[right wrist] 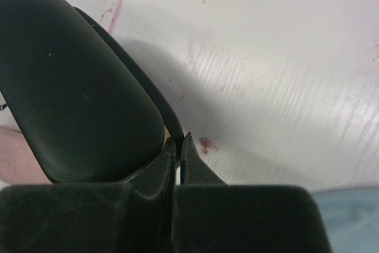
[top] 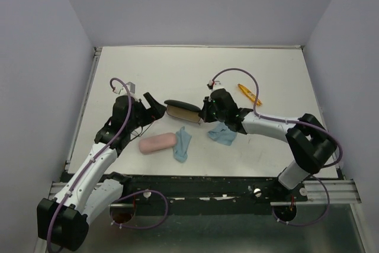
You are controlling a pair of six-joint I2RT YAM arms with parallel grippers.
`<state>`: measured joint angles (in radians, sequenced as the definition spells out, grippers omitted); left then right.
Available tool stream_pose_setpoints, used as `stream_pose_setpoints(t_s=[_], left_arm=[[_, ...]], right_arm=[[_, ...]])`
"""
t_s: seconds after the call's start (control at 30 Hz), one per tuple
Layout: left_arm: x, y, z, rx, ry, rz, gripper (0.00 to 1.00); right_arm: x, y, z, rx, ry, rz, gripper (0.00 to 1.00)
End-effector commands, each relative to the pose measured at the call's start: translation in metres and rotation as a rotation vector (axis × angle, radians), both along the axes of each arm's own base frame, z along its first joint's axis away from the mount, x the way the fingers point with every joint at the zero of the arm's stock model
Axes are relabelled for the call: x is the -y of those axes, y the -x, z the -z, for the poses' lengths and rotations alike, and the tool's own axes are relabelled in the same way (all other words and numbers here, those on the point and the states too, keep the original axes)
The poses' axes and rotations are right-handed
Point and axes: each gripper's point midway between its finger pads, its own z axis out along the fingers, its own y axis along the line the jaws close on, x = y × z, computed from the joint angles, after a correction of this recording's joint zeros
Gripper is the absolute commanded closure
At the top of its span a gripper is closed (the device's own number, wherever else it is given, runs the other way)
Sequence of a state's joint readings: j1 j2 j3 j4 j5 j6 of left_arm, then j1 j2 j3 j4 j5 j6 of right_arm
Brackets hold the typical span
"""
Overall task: Organize the sunglasses
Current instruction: Place the opened sunglasses case at the center of the board.
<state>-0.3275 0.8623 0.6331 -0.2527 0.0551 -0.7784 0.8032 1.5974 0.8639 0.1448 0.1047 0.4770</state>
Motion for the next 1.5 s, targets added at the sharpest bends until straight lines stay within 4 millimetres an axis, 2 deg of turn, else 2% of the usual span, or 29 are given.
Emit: stream_pose_setpoints(t_s=[0.0, 0.23, 0.53, 0.67, 0.77, 0.87, 0.93, 1.03, 1.23, 1.37, 1.47], left_arm=[[-0.007, 0.002, 0.007, -0.019, -0.029, -0.032, 0.01], [-0.006, 0.000, 0.011, -0.041, -0.036, -0.032, 0.01], [-0.007, -0.003, 0.018, -0.069, -0.052, -0.037, 0.01], [-0.006, -0.005, 0.020, -0.084, -0.057, -0.037, 0.01], [-0.006, -0.006, 0.021, -0.091, -0.060, -0.037, 0.01], [-0.006, -0.006, 0.021, -0.093, -0.062, -0.036, 0.01], [-0.006, -0.006, 0.021, -0.093, -0.063, -0.034, 0.01], [-0.006, -0.006, 0.019, -0.089, -0.064, -0.034, 0.01], [-0.006, -0.006, 0.019, -0.087, -0.066, -0.033, 0.01], [-0.006, -0.007, 0.021, -0.093, -0.066, -0.033, 0.01], [-0.005, -0.007, 0.022, -0.101, -0.068, -0.033, 0.01]], right_arm=[[-0.007, -0.002, 0.009, -0.225, -0.108, -0.090, 0.99], [0.014, -0.024, 0.035, -0.442, -0.217, 0.000, 0.99], [0.029, -0.056, 0.047, -0.479, -0.238, 0.048, 0.98], [0.037, -0.064, 0.057, -0.515, -0.252, 0.097, 0.91], [0.044, -0.070, 0.060, -0.535, -0.270, 0.121, 0.81], [0.055, -0.076, 0.060, -0.531, -0.251, 0.166, 0.66], [0.064, -0.081, 0.057, -0.513, -0.232, 0.198, 0.55], [0.075, -0.090, 0.046, -0.468, -0.212, 0.206, 0.50], [0.082, -0.093, 0.020, -0.345, -0.136, 0.118, 0.32], [0.094, -0.098, 0.003, -0.254, -0.083, 0.130, 0.24], [0.096, -0.101, -0.008, -0.202, -0.074, 0.116, 0.22]])
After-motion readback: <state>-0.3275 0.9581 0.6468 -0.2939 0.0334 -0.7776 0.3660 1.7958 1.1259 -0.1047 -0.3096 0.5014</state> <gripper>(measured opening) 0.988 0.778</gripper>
